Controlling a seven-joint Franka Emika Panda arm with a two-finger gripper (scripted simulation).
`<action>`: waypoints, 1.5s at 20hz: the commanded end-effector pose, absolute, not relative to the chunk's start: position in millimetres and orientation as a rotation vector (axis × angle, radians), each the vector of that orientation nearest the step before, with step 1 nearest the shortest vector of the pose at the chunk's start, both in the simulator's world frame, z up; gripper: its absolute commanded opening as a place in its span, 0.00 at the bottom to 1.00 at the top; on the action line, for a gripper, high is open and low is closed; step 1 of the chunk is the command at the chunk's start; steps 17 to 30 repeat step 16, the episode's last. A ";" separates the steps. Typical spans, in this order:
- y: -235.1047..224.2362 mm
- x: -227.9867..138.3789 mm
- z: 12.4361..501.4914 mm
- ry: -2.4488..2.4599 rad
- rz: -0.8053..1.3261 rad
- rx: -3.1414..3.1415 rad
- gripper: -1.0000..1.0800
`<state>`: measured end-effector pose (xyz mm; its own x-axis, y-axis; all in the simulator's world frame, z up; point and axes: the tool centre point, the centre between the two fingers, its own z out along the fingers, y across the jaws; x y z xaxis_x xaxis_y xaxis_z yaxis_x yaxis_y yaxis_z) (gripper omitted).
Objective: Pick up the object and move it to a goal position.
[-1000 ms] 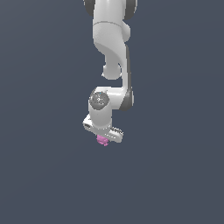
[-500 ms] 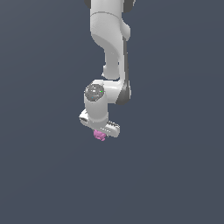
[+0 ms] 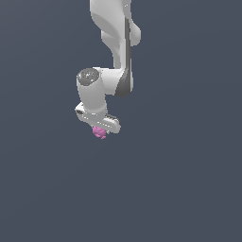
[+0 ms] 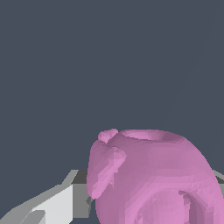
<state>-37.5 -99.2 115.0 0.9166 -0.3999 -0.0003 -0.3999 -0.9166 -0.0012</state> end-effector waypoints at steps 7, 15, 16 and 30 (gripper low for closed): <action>-127.2 -68.5 153.3 0.641 0.000 -3.074 0.00; -136.7 -76.6 165.8 0.641 0.000 -3.075 0.00; -136.8 -76.4 165.8 0.641 0.000 -3.075 0.00; -136.8 -76.4 165.8 0.641 0.000 -3.075 0.00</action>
